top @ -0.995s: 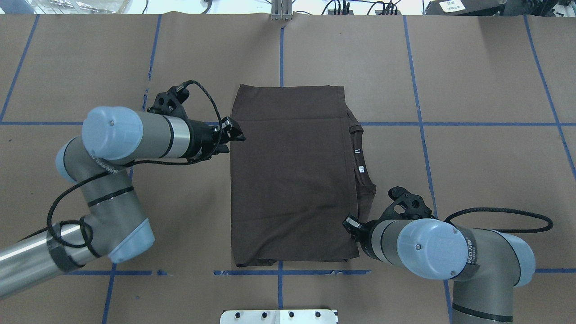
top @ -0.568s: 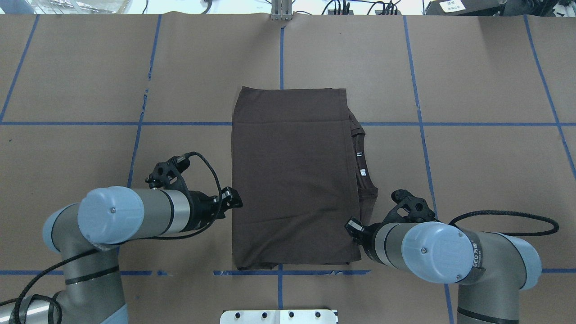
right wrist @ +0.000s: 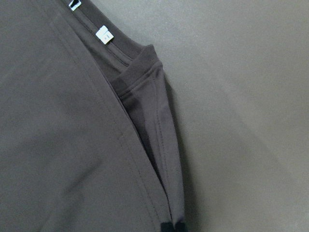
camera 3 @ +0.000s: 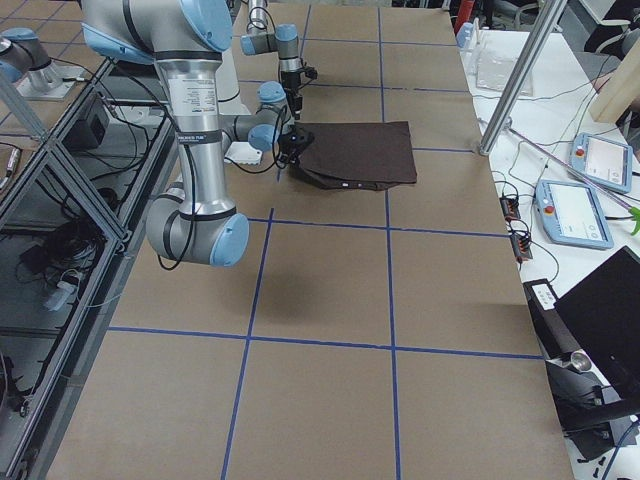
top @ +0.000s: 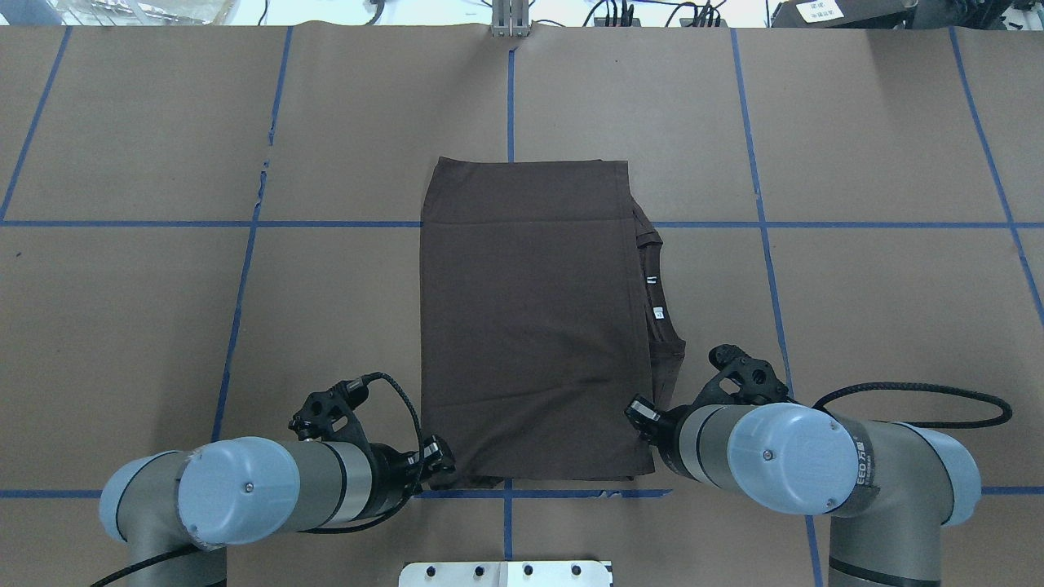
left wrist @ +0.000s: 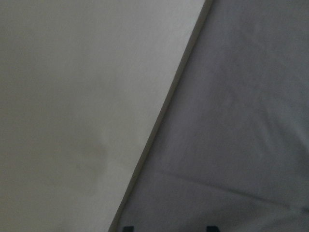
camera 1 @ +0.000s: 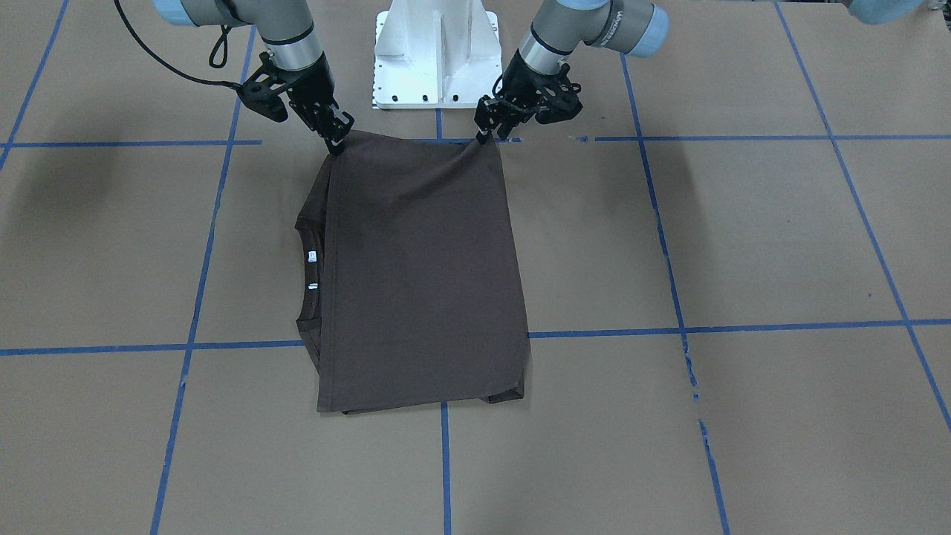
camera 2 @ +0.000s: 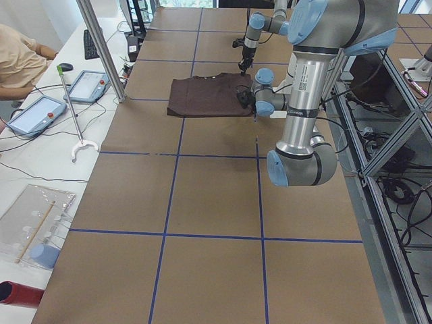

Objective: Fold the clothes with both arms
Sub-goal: 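Grasp the near edge of the shirt with both grippers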

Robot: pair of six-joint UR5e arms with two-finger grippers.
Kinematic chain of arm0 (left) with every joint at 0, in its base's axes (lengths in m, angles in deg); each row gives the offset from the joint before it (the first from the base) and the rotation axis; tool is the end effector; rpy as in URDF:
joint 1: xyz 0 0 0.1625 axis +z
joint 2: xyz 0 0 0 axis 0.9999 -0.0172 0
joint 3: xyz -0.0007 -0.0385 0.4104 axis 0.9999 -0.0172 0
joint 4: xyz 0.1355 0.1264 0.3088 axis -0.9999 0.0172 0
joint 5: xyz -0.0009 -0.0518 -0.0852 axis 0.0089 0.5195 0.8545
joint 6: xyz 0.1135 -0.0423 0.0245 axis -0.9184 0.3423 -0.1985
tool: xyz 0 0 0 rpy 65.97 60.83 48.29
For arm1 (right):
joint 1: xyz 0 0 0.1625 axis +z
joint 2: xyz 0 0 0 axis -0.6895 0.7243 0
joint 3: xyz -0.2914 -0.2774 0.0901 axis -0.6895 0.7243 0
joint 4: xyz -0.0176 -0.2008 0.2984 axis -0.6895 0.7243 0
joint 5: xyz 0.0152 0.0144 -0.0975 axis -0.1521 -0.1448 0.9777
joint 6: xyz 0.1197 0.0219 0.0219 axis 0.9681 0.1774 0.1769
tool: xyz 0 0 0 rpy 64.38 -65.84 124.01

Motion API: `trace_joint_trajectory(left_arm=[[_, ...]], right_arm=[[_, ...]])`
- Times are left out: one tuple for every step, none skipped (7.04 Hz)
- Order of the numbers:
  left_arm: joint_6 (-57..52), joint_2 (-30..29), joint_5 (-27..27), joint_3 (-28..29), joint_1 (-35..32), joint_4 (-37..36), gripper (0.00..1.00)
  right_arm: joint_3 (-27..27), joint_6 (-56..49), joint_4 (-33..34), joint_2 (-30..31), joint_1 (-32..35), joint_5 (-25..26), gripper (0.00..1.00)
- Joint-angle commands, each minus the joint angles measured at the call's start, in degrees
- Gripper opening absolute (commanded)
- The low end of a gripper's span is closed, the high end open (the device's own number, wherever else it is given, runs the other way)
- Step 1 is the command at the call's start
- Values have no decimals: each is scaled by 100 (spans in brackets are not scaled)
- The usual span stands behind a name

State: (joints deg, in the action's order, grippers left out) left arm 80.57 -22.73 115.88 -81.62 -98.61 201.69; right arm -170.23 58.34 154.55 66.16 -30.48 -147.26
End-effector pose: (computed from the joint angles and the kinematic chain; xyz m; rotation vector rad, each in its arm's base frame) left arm 0.5140 -0.2146 0.3101 -0.2041 1.1720 -0.4850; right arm -0.4486 -0.2416 0.3463 -0.1311 -0.9121 0.6961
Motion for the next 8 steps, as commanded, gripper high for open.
trace_joint_trajectory(left_arm=[[22,-39,-8,132,151,5,53],[-22,-74,-16,168,160,5,49],[-48,-74,-17,133,90,5,49],[-48,-65,-77,55,37,5,49],[-57,-65,-226,19,45,5,54],[-57,-48,-254,45,45,5,55],[-48,-56,-254,97,54,14,54],[-48,-65,-245,141,80,31,50]], right_arm=[[2,-1,-3,-3,-2,-3,0],[2,-9,-12,6,-2,-3,0],[2,-9,-12,-11,-2,-29,0],[11,-18,-12,-20,-2,-29,0],[11,-18,-12,-20,-2,-29,0],[11,-18,-12,-29,-2,-29,0],[2,-18,-12,-29,-2,-21,0],[-6,-18,-12,-38,-2,-29,0]])
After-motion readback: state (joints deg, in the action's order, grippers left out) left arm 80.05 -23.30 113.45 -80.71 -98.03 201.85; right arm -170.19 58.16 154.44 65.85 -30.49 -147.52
